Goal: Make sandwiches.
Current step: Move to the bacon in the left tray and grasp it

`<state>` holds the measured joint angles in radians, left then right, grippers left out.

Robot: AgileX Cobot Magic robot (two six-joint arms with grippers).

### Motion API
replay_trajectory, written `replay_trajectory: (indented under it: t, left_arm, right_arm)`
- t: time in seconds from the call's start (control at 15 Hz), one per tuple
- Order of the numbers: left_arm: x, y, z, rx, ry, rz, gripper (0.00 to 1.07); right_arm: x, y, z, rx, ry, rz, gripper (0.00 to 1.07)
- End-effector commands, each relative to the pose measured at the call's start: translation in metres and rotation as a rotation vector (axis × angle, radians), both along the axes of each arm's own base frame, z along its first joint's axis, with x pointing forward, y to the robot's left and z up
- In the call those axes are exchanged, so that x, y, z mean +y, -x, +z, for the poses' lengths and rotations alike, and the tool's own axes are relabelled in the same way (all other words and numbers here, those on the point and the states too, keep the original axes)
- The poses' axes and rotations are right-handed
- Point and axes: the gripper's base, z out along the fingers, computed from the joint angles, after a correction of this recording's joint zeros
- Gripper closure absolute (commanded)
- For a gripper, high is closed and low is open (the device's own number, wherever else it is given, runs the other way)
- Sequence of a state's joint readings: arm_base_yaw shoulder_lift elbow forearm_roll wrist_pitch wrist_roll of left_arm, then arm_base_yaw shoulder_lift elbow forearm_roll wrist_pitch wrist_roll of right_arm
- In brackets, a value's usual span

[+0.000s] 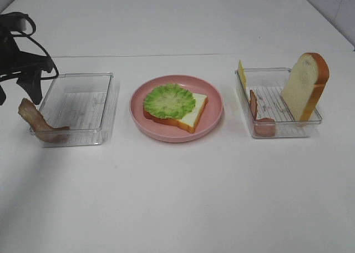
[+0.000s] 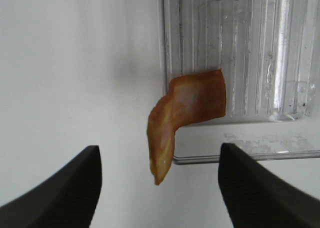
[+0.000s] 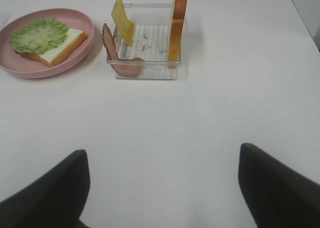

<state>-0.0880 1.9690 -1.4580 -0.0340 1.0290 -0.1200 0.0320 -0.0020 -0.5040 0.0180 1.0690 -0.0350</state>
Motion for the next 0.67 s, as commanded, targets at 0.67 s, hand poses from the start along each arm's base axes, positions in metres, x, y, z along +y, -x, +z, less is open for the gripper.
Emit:
replay_trajectory:
  t: [0.67]
  left_arm:
    - [-0.004, -0.006, -0.029, 0.037, 0.026, 0.024, 0.56]
  right_arm:
    - [0.001, 0.001, 0.0, -0.023, -0.002, 0.0, 0.3]
